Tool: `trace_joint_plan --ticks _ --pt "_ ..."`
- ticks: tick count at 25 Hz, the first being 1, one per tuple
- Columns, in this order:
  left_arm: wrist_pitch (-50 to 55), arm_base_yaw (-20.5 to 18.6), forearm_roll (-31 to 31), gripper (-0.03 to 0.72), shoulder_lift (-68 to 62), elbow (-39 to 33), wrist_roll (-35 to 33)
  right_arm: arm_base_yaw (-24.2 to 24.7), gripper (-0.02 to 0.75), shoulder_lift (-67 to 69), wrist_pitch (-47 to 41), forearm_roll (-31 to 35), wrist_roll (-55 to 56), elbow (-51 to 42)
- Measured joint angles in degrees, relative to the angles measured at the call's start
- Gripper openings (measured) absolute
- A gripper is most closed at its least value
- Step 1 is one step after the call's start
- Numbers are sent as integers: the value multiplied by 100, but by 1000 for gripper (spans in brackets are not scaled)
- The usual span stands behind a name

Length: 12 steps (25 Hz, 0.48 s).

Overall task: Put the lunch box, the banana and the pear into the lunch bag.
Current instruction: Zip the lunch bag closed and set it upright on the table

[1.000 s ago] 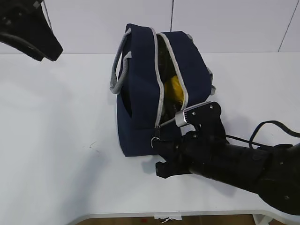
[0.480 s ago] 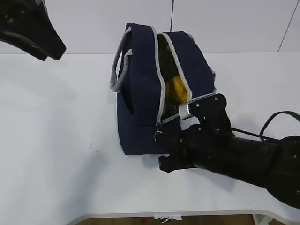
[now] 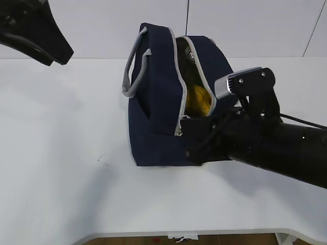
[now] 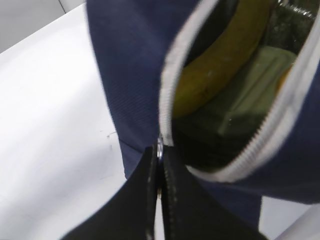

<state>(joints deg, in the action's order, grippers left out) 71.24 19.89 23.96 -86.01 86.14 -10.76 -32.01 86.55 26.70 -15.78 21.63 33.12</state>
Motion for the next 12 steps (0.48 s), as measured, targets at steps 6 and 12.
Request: trace_joint_plan --ticks 6,12 --pt "0 0 12 288 0 0 0 0 1 -205 -559 -40 0 414" --pt "0 0 12 288 0 0 0 0 1 -219 -1209 -419 0 1287"
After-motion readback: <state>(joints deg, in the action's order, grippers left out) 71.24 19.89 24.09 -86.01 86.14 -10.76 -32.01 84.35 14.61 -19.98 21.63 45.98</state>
